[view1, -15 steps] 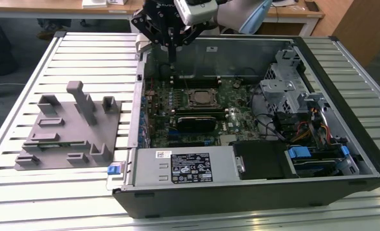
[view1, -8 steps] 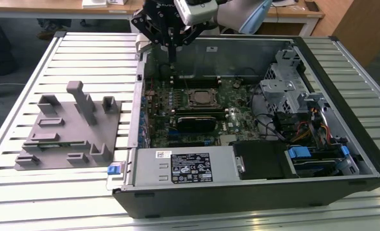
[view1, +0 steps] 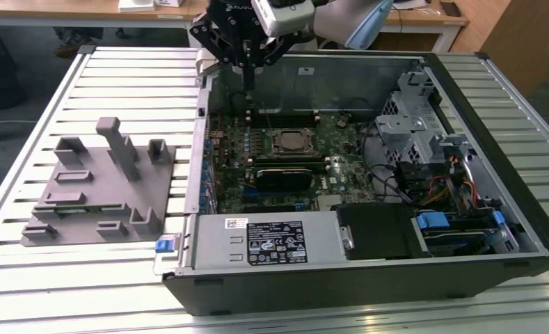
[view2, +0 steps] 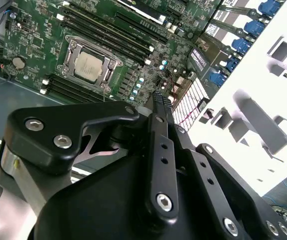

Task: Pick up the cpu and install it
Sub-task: 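Install the first cpu locking lever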

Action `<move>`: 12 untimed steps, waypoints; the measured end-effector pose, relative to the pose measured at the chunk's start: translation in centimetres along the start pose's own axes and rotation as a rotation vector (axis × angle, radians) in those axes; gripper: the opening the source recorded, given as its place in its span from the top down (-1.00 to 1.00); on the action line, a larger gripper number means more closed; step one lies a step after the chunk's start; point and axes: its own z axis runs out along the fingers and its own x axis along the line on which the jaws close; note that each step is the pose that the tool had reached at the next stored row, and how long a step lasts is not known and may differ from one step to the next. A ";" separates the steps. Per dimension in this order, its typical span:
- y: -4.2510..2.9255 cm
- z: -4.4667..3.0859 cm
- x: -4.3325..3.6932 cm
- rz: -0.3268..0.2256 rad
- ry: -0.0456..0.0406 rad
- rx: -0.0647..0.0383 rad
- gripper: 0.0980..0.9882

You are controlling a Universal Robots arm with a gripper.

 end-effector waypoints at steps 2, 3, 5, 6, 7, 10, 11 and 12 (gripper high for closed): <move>0.01 0.06 -0.01 0.000 -0.0001 0.000 0.98; 0.03 0.15 -0.01 0.000 0.0000 0.000 0.98; 0.14 0.33 -0.02 0.000 0.0000 0.000 0.96; 0.22 0.40 -0.02 0.000 0.0000 0.000 0.83; 0.32 0.47 -0.02 0.000 0.0000 0.000 0.83; 0.76 0.76 -0.07 0.000 0.0000 0.000 0.83; 0.89 0.85 -0.07 0.000 0.0000 0.000 0.83; 0.97 0.92 -0.06 0.000 0.0000 0.000 0.83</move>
